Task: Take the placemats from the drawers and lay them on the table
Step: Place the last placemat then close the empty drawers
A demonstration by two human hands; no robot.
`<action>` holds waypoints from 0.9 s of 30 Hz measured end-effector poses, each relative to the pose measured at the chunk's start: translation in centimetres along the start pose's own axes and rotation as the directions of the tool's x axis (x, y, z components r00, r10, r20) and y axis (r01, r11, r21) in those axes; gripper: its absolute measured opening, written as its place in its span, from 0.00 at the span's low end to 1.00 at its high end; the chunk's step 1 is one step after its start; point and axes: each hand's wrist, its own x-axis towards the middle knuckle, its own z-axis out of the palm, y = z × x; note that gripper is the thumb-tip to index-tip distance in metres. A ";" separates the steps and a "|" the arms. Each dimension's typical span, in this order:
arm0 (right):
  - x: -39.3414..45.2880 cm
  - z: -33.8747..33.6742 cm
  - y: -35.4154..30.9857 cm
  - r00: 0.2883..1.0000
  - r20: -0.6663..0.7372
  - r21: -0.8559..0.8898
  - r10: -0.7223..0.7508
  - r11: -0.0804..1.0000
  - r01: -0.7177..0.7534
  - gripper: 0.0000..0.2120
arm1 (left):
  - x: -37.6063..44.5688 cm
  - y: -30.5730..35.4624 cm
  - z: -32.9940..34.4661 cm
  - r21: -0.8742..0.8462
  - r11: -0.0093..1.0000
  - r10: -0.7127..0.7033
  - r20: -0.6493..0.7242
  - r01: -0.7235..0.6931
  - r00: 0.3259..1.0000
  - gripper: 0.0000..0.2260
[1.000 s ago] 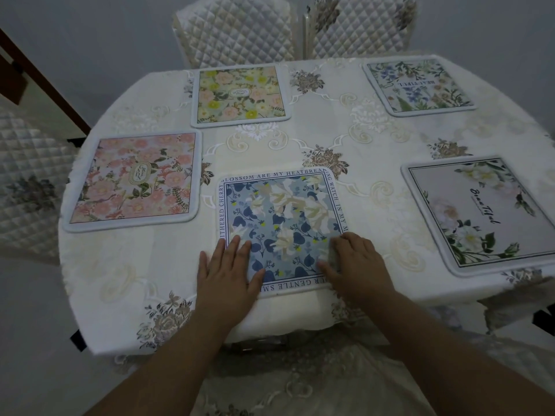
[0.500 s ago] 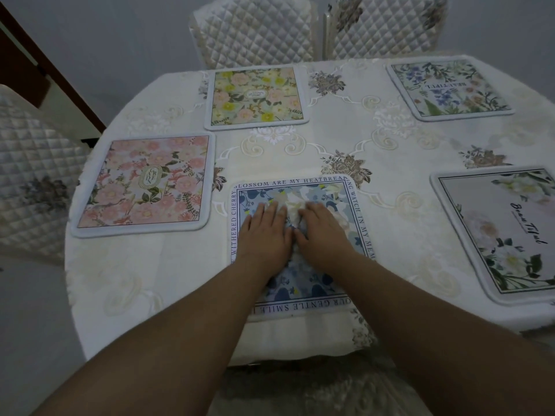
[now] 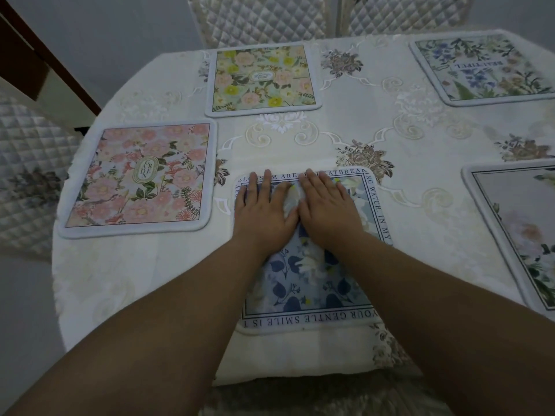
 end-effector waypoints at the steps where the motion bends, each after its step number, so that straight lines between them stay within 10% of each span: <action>1: 0.0 0.1 0.2 1.000 0.000 -0.005 0.016 1.000 -0.016 0.29 | 0.0 -0.3 0.0 0.002 1.000 -0.005 -0.001 0.005 1.000 0.30; 27: -2.2 -1.3 7.2 0.962 -0.040 -0.002 0.269 0.963 -0.269 0.37 | -2.1 -4.3 -0.7 0.010 0.992 -0.127 0.042 0.126 0.991 0.39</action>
